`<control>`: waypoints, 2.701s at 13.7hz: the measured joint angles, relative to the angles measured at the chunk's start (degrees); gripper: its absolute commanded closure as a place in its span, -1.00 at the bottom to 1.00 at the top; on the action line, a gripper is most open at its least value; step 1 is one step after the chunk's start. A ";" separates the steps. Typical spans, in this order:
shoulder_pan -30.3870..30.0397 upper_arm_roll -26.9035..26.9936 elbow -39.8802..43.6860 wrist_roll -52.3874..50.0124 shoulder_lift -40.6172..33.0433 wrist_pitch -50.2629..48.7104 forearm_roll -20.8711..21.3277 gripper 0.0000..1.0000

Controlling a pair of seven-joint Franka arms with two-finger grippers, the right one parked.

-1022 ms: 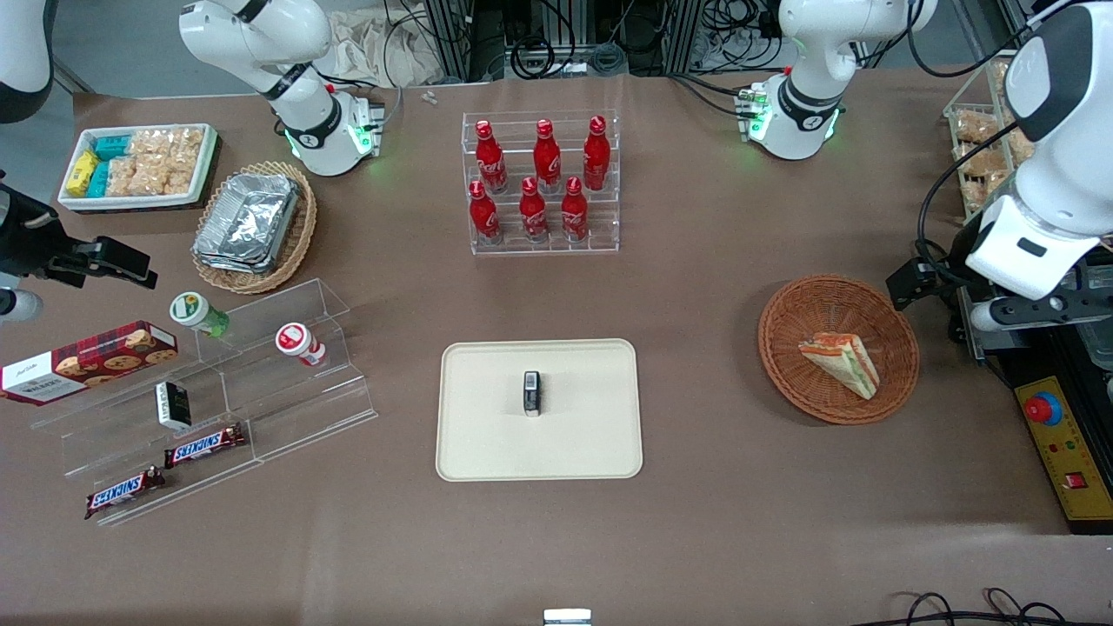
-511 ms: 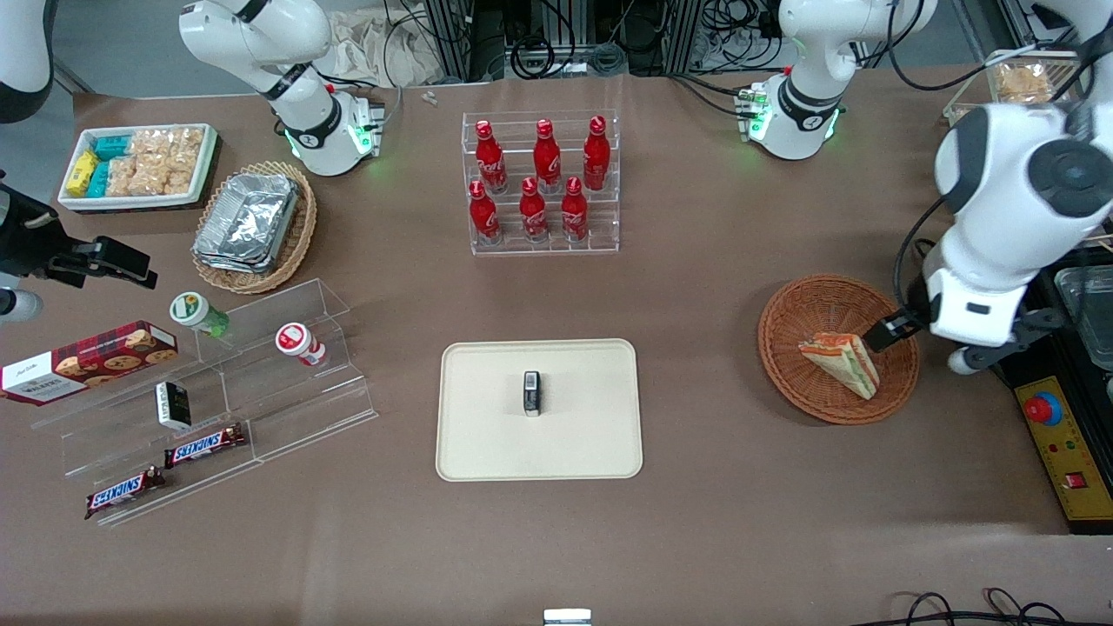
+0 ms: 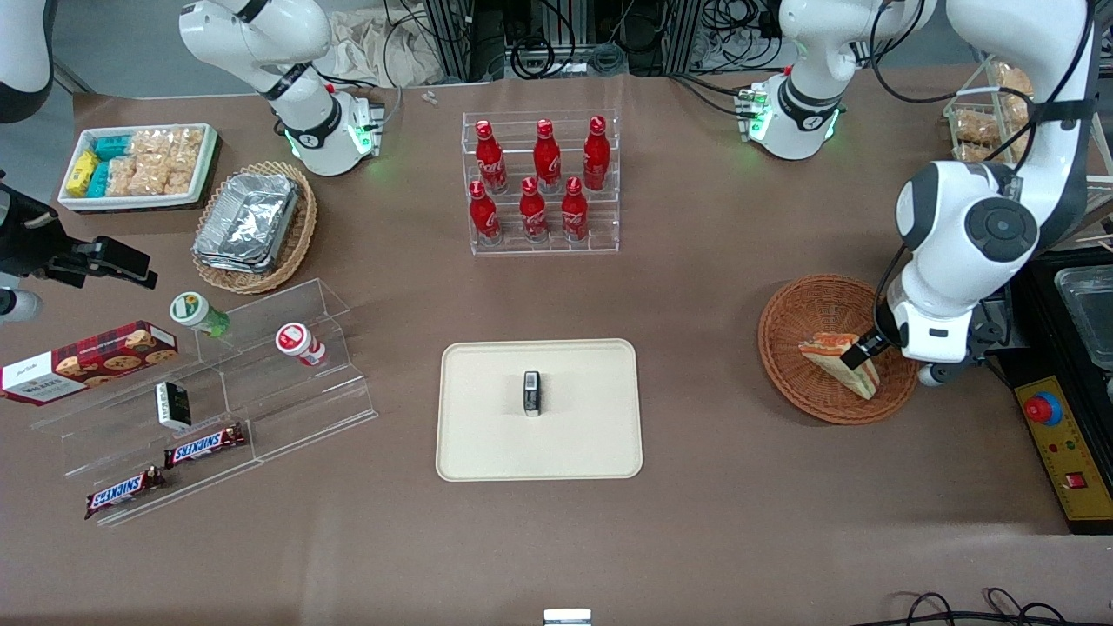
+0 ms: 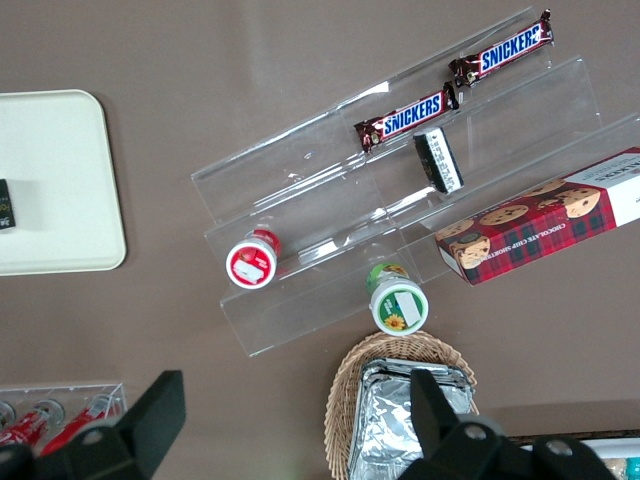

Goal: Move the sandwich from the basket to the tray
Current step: 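Lower the open left gripper around the sandwich and close it, then lift the sandwich out of the basket with the left gripper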

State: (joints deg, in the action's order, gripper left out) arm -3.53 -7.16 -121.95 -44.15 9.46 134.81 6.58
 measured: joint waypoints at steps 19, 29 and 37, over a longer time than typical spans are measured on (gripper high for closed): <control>-0.61 -0.50 -0.21 -7.05 6.81 3.15 -3.28 -0.99; -0.63 -0.33 -0.30 -7.01 9.12 5.78 -4.35 0.83; -0.62 -0.31 0.32 -6.77 8.84 4.78 -4.30 0.82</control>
State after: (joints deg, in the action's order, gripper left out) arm -4.15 -7.47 -121.63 -50.92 18.31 139.58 2.28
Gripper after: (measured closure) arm 0.841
